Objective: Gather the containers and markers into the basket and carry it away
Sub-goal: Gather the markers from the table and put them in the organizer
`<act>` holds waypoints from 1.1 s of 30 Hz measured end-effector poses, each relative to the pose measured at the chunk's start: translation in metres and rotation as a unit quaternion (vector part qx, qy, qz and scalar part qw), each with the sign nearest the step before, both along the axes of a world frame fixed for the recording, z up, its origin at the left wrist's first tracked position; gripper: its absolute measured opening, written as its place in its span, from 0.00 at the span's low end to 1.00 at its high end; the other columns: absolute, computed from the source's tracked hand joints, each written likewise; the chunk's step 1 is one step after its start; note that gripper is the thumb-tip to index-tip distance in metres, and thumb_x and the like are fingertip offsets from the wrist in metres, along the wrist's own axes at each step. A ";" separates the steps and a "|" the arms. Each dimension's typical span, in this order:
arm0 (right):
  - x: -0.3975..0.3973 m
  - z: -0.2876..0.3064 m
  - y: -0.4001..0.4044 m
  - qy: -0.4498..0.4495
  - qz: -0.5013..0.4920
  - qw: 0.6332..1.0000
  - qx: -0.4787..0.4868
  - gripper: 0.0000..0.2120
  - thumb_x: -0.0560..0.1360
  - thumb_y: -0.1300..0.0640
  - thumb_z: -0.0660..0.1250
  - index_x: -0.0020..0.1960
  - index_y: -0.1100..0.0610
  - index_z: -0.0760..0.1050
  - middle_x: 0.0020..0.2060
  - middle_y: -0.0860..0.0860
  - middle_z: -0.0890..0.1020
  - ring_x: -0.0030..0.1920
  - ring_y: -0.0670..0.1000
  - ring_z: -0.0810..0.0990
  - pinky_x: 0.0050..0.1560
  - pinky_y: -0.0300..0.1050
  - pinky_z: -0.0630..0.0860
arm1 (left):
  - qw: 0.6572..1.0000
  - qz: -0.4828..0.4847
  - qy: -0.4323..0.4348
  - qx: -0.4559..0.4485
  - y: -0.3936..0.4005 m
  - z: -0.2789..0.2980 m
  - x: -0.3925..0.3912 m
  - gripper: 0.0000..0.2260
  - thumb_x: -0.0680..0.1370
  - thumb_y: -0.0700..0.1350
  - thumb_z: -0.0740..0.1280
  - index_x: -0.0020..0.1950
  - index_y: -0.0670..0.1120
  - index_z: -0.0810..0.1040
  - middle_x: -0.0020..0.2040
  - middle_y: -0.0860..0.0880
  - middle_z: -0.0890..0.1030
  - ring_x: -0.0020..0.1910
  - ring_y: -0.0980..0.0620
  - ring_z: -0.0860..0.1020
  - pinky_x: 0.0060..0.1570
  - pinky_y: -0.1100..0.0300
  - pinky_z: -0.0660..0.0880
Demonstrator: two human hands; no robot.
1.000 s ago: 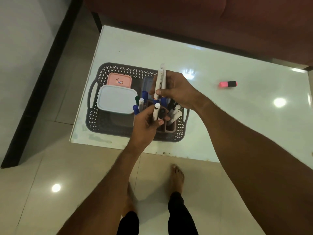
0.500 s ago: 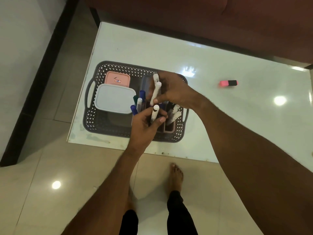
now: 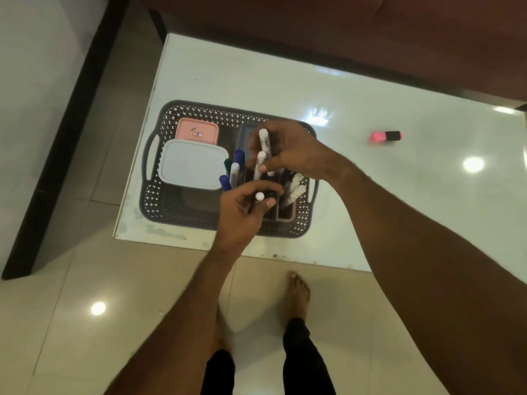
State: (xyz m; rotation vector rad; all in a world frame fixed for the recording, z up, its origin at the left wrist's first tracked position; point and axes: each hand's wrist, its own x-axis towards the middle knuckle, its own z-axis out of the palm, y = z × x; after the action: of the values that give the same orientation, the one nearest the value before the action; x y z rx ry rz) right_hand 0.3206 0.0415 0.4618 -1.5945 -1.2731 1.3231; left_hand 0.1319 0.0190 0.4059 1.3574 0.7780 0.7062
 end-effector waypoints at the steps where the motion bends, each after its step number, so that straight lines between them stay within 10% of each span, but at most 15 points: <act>1: 0.000 0.000 0.000 -0.013 0.007 1.000 0.001 0.14 0.66 0.78 0.73 0.50 0.68 0.79 0.45 0.64 0.85 0.50 0.61 0.87 0.53 0.56 0.85 | 1.000 -0.003 0.002 0.006 0.000 -0.001 0.000 0.11 0.76 0.28 0.70 0.57 0.37 0.83 0.53 0.41 0.86 0.58 0.46 0.84 0.59 0.53 0.82; 19: 0.005 -0.002 -0.008 -0.041 -0.002 0.999 0.011 0.07 0.73 0.68 0.76 0.51 0.65 0.85 0.45 0.52 0.88 0.49 0.48 0.88 0.52 0.39 0.82 | 1.000 -0.008 0.015 0.021 -0.008 -0.002 0.001 0.07 0.76 0.35 0.73 0.54 0.35 0.82 0.50 0.42 0.86 0.53 0.46 0.85 0.55 0.52 0.83; 33: 0.016 -0.003 -0.013 0.022 -0.059 0.997 0.034 0.14 0.72 0.66 0.77 0.57 0.65 0.83 0.51 0.59 0.87 0.55 0.56 0.87 0.62 0.56 0.81 | 1.000 0.013 0.009 0.020 -0.009 0.012 0.006 0.07 0.78 0.32 0.71 0.55 0.34 0.82 0.50 0.41 0.86 0.50 0.46 0.86 0.53 0.53 0.83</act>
State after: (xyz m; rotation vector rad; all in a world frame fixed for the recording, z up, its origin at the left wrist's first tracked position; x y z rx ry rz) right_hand 0.3364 0.0289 0.4591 -1.5589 -1.1672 1.2231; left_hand 0.1383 0.0099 0.4179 1.3939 0.8019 0.7341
